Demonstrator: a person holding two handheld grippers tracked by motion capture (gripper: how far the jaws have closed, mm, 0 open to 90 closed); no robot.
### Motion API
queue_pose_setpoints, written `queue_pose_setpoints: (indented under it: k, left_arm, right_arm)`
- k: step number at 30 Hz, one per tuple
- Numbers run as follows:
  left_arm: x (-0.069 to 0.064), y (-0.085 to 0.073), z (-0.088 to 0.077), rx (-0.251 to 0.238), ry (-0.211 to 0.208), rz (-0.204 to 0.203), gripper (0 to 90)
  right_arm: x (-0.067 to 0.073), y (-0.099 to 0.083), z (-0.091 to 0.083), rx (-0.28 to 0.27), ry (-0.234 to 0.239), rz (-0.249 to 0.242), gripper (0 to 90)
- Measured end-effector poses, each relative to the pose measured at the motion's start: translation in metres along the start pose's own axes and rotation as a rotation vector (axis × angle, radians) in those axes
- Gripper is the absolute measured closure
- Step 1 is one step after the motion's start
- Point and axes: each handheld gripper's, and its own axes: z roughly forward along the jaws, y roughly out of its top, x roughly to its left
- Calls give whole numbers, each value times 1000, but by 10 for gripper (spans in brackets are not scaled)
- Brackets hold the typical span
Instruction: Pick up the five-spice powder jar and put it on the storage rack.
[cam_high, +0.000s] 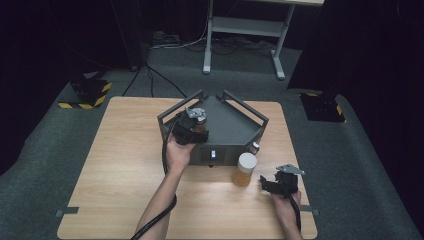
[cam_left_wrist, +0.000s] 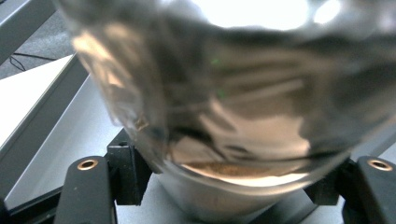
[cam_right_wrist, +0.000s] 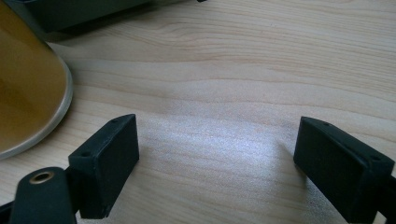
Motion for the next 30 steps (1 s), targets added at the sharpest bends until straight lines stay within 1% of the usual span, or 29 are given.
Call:
queue_pose_setpoints:
  k: [8,9,10,11,12,13,14,15,16,18,19,22,23,25,30]
  left_arm:
    - [2,-2,0,-9,-6,-3,309]
    - [2,-5,0,-23,-5,11,287]
    - [2,-5,0,-23,-5,11,229]
    - [3,-6,-1,-28,-7,12,229]
    - [6,-9,-4,-51,-10,1,164]
    - [8,-10,-6,-60,-16,-7,113]
    - [8,-10,-6,-60,-16,-7,88]
    - [9,-12,-8,-71,-22,-12,73]
    - [10,-13,-10,-78,-26,-12,73]
    - [10,-14,-13,-77,-29,0,45]
    - [10,-15,-15,-74,-27,13,36]
    - [5,-19,-18,-69,-7,46,7]
    - [6,-22,-21,-76,-15,49,3]
    - [6,-24,-23,-79,-18,49,3]
    - [4,-28,-32,-88,-14,74,2]
  right_arm:
    - [0,0,0,0,0,0,139]
    - [0,0,0,0,0,0,140]
    - [0,0,0,0,0,0,140]
    - [0,0,0,0,0,0,139]
    - [0,0,0,0,0,0,140]
    - [0,0,0,0,0,0,140]
    - [0,0,0,0,0,0,140]
    - [0,0,0,0,0,0,140]
    - [0,0,0,0,0,0,140]
    - [0,0,0,0,-1,0,140]
    - [0,0,0,0,-1,0,140]
    - [0,0,0,0,0,0,140]
    - [0,0,0,0,0,0,140]
    - [0,0,0,0,0,0,140]
    - [0,0,0,0,0,0,140]
